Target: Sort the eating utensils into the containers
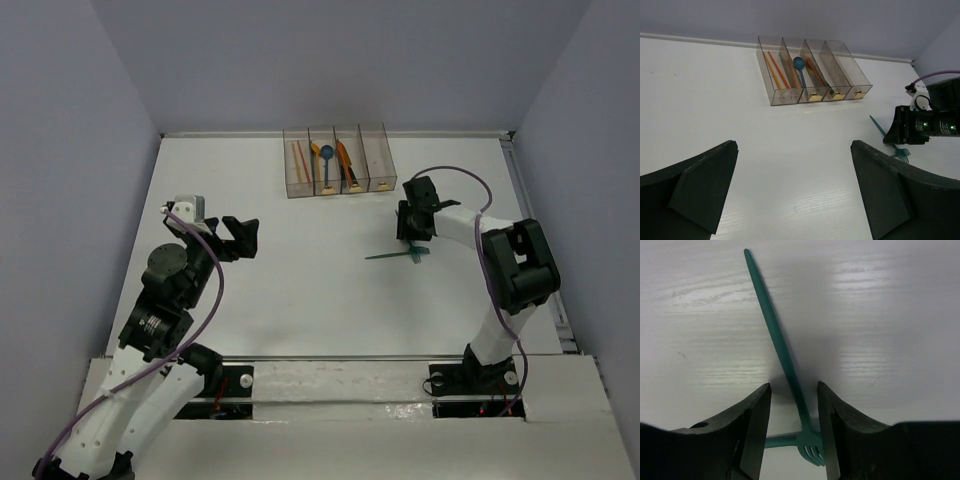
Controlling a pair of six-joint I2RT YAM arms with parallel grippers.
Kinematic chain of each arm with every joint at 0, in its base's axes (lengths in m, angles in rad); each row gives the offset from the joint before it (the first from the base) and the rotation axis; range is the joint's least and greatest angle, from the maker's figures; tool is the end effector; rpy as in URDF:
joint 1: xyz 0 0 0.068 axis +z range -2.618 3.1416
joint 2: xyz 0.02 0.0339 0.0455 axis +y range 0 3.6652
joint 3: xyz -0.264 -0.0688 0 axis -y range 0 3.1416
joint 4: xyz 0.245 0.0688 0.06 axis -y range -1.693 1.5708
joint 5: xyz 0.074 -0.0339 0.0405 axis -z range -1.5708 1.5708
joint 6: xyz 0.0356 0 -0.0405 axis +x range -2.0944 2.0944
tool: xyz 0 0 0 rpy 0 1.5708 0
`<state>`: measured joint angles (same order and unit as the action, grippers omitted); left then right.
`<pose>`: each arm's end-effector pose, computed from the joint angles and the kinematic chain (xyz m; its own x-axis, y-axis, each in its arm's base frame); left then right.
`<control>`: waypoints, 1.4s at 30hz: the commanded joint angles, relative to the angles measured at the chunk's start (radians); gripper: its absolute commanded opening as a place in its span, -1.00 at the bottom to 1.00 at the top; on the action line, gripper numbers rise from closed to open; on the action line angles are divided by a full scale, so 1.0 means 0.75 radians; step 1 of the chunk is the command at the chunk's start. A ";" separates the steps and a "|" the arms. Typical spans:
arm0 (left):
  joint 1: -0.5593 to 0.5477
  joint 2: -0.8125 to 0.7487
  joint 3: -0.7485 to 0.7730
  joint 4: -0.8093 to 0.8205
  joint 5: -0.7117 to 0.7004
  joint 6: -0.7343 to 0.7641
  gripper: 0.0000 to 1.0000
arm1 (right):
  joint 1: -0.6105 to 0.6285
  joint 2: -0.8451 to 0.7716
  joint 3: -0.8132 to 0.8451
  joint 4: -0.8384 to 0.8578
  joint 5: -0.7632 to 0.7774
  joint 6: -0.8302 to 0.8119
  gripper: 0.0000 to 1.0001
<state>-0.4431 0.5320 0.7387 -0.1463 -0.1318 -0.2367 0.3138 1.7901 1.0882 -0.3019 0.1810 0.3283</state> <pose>0.1186 -0.0511 0.3630 -0.0189 -0.2484 -0.9685 0.3108 0.9192 -0.2418 0.3461 0.1056 0.1668 -0.8277 0.0648 -0.5574 0.0583 0.9979 0.0294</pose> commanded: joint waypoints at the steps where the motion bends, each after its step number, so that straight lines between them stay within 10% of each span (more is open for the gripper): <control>1: 0.004 0.007 -0.003 0.060 0.006 0.003 0.98 | -0.007 0.023 -0.011 -0.045 0.012 -0.051 -0.06; 11: 0.004 0.000 -0.003 0.058 0.002 0.003 0.98 | -0.007 0.033 0.065 -0.123 -0.035 -0.133 -1.00; 24: 0.004 -0.006 -0.001 0.060 0.006 0.003 0.98 | -0.007 -0.137 0.353 -0.013 -0.166 -0.166 -1.00; 42: 0.004 0.037 0.001 0.058 -0.017 0.011 0.98 | -0.058 0.751 1.500 -0.084 -0.205 -0.256 -1.00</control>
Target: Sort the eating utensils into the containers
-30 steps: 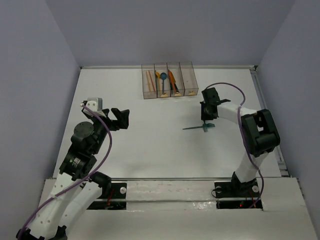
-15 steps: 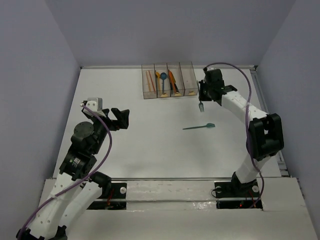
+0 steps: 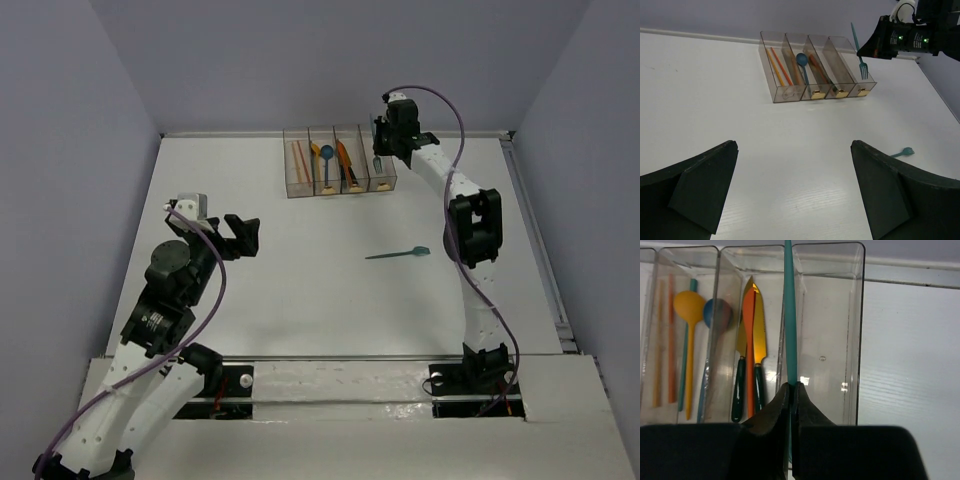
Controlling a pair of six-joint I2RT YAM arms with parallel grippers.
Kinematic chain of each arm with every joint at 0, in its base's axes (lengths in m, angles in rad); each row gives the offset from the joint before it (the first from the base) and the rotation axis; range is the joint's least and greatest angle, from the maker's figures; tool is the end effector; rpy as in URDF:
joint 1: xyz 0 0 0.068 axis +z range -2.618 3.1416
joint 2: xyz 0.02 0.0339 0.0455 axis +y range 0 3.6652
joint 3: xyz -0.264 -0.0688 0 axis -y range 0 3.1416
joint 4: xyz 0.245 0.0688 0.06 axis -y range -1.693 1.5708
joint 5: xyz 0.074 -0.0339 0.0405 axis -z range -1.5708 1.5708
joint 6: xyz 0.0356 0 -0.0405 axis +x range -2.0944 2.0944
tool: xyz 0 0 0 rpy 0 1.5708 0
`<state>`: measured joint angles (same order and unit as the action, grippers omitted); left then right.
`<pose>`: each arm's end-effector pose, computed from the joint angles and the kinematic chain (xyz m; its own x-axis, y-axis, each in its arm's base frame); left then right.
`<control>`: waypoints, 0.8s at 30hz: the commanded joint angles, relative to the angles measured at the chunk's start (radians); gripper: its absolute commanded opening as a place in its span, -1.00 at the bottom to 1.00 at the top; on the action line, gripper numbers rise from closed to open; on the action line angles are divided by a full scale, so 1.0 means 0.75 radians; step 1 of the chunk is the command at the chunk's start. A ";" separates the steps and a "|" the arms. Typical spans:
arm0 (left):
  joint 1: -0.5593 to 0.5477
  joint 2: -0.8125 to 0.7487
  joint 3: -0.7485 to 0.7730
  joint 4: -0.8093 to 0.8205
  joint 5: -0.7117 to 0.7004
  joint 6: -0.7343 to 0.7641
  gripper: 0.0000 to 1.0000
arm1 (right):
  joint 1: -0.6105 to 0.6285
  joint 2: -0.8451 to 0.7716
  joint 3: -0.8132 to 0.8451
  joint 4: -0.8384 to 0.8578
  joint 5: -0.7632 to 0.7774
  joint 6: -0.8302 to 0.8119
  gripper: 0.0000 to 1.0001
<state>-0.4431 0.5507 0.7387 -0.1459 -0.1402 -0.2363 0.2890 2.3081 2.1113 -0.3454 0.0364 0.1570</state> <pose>0.1229 -0.0528 0.3610 -0.0329 -0.2410 -0.9700 0.2990 0.9237 -0.2396 0.5212 0.1536 0.2633 -0.5284 0.0059 -0.8490 -0.1745 0.9779 0.1154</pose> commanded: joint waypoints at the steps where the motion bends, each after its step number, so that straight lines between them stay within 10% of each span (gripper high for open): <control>1: 0.004 0.014 0.001 0.058 -0.005 0.010 0.98 | -0.025 0.078 0.181 -0.024 -0.002 -0.015 -1.00; 5: 0.004 0.016 0.001 0.060 -0.003 0.010 0.98 | -0.050 0.158 0.285 -0.042 -0.010 0.003 -1.00; 12: 0.004 0.006 -0.001 0.062 0.001 0.010 0.98 | -0.050 0.136 0.249 -0.063 -0.036 0.018 0.31; 17: 0.004 -0.026 -0.003 0.062 0.011 0.008 0.98 | -0.050 -0.093 0.065 -0.024 -0.014 0.046 0.44; 24: 0.004 -0.106 -0.005 0.051 0.009 0.004 0.98 | -0.036 -0.744 -0.982 0.205 0.025 0.287 0.47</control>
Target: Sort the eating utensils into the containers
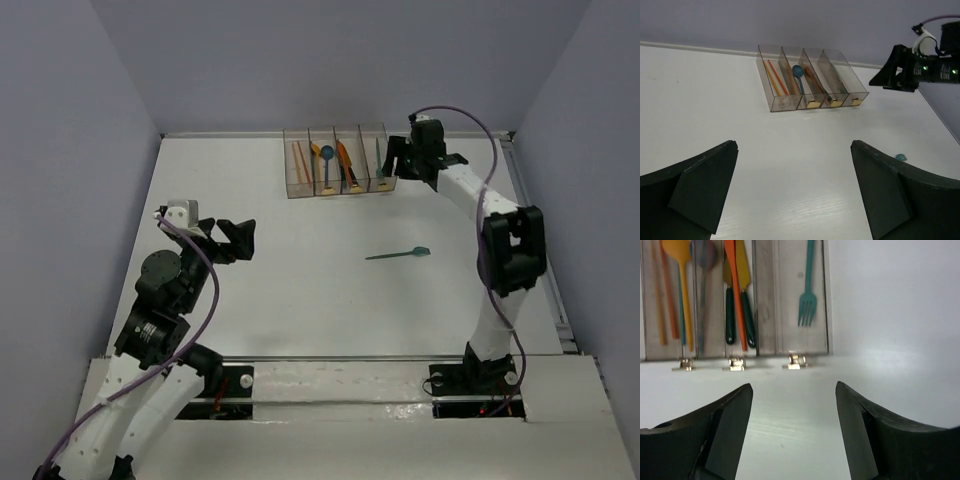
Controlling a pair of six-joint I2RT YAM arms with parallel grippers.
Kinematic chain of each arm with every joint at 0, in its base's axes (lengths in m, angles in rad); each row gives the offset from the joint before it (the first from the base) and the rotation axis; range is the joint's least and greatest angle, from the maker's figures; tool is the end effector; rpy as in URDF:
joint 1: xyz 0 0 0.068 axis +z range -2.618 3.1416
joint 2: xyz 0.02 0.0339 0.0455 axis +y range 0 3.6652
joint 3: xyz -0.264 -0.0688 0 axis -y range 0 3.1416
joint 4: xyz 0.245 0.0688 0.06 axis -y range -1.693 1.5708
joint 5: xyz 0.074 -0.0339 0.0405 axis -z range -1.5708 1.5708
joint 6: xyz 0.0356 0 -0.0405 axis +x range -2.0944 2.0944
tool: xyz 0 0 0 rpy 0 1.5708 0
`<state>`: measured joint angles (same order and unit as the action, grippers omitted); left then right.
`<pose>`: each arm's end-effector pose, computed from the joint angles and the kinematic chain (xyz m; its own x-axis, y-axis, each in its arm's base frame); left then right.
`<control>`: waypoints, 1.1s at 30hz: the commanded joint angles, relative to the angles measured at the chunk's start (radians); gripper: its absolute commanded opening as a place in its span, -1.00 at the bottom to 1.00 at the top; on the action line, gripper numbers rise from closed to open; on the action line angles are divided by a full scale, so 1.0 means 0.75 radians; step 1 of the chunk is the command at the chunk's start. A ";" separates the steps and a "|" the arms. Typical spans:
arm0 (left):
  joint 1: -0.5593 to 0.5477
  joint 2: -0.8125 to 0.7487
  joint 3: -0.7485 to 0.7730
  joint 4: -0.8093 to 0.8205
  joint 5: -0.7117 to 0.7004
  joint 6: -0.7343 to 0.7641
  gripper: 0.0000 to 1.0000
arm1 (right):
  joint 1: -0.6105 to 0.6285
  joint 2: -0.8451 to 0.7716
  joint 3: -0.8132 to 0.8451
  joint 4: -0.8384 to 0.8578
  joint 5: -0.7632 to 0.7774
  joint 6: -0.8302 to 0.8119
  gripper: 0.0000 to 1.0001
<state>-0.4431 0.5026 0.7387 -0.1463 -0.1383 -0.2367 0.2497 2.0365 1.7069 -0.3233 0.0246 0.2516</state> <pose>0.1120 -0.0477 0.3661 0.0083 -0.2610 -0.9653 0.3112 0.9181 -0.2456 0.4623 0.1170 0.2603 -0.6269 0.0970 -0.7730 -0.0744 0.9802 0.1833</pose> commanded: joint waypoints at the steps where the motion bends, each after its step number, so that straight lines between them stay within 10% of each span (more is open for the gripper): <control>1: 0.004 -0.056 -0.003 0.052 0.004 0.003 0.98 | 0.017 -0.457 -0.565 0.220 0.045 0.182 0.47; 11: -0.051 -0.120 -0.007 0.052 0.013 0.001 0.98 | 0.129 -0.920 -1.231 0.120 0.090 0.372 0.50; 33: -0.051 -0.124 -0.007 0.042 -0.008 0.001 0.98 | 0.129 -0.380 -0.883 0.133 0.135 0.340 0.55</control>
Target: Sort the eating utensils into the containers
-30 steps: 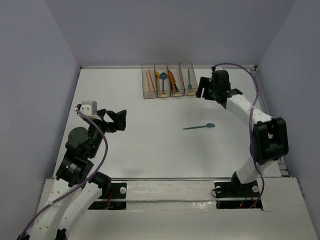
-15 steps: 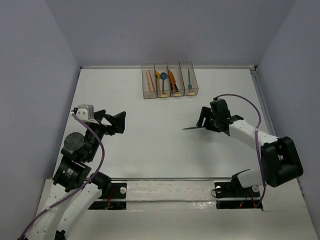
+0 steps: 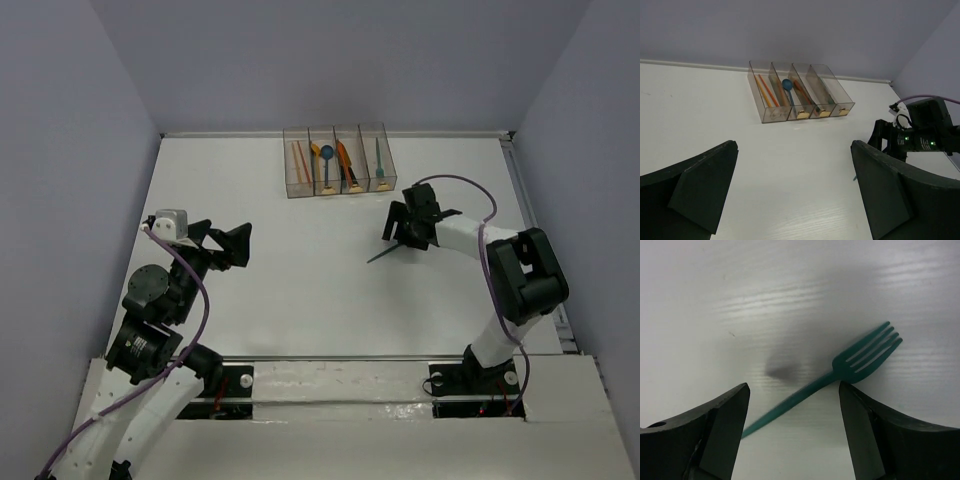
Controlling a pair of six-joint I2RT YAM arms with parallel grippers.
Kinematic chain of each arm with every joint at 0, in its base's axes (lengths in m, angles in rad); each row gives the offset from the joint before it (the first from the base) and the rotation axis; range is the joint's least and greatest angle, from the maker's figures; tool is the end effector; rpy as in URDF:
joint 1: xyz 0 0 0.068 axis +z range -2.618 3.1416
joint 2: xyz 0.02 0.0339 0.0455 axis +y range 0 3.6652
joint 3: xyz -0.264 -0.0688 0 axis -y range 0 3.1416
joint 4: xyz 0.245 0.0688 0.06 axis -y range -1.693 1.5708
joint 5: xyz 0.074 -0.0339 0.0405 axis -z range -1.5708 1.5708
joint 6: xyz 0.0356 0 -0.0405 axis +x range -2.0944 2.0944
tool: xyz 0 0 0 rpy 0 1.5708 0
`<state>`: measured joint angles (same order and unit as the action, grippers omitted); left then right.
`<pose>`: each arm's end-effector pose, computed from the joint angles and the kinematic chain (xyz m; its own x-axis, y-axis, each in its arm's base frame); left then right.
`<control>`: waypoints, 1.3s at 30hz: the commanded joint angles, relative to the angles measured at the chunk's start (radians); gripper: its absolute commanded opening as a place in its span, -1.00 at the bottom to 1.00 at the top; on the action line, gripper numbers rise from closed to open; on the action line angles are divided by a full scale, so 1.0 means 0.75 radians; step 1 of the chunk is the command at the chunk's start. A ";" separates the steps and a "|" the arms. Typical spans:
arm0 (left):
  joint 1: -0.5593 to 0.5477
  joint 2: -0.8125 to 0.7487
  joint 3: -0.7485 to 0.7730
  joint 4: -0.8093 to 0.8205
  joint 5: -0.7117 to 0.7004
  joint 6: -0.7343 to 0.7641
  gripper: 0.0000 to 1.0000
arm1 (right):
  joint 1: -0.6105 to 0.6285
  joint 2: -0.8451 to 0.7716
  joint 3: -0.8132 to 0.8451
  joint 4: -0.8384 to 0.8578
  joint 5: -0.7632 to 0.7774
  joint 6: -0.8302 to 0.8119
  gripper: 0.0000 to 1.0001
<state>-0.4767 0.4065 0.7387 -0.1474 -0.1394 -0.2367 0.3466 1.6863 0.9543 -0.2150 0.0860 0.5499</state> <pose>0.0884 -0.0401 0.3746 0.0806 -0.3030 -0.9496 0.3620 0.8965 -0.2553 0.3177 0.1115 0.1678 -0.8031 0.2635 -0.5344 0.1506 0.9575 0.2458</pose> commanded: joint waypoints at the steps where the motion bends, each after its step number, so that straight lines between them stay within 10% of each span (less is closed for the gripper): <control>1: -0.007 0.004 -0.007 0.043 -0.008 0.001 0.98 | 0.000 0.108 0.137 -0.024 0.045 -0.085 0.53; 26: -0.019 0.008 -0.007 0.043 -0.006 0.001 0.98 | 0.252 0.255 0.166 -0.347 0.366 -0.073 -0.98; 39: -0.019 0.021 -0.005 0.043 -0.031 0.001 0.98 | 0.252 -0.142 0.239 -0.349 0.370 -0.199 -1.00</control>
<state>-0.4873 0.4137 0.7387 -0.1474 -0.1455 -0.2367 0.5308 1.6741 1.0798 -0.4793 0.3656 0.4591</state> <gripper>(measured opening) 0.988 0.035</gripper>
